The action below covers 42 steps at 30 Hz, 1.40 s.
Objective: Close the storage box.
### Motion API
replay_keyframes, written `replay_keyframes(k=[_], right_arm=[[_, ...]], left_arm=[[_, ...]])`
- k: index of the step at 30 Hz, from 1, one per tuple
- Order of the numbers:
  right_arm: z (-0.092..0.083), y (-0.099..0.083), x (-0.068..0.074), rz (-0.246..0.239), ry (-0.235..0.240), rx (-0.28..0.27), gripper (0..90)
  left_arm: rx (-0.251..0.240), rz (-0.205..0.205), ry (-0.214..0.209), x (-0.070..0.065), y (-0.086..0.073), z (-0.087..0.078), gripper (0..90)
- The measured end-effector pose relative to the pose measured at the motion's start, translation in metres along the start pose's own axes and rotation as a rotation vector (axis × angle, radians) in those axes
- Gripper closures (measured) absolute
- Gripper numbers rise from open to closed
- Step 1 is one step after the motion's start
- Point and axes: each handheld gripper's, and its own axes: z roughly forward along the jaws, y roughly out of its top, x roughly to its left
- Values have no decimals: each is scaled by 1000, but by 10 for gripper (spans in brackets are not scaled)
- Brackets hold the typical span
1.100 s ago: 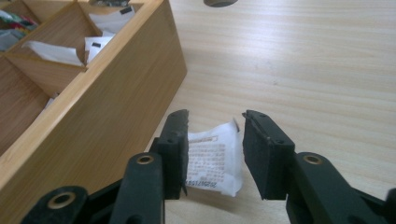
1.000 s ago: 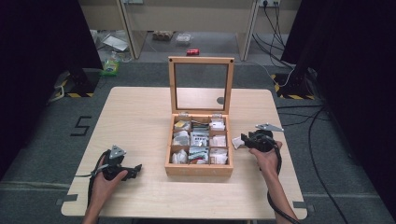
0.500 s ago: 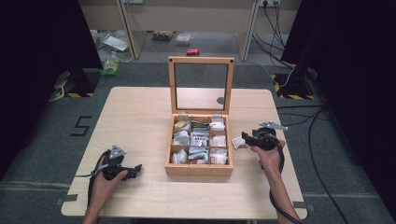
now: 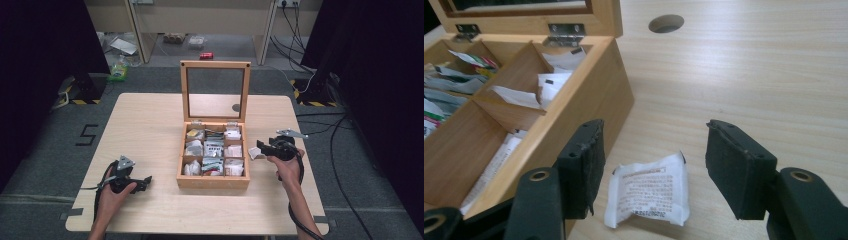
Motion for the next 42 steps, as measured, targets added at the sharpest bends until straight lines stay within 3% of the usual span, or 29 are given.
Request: replay_keyframes(k=[17,30,36,42], right_arm=[[-2,23,4,-39,58,-95,382],[19,44,7,-52,88,-86,343],[33,62,13,-70,93,-132,337],[41,70,17,-73,92,-136,332]], left_arm=[[0,0,0,0,0,0,0],[0,0,0,0,0,0,0],[0,0,0,0,0,0,0],[0,0,0,0,0,0,0]])
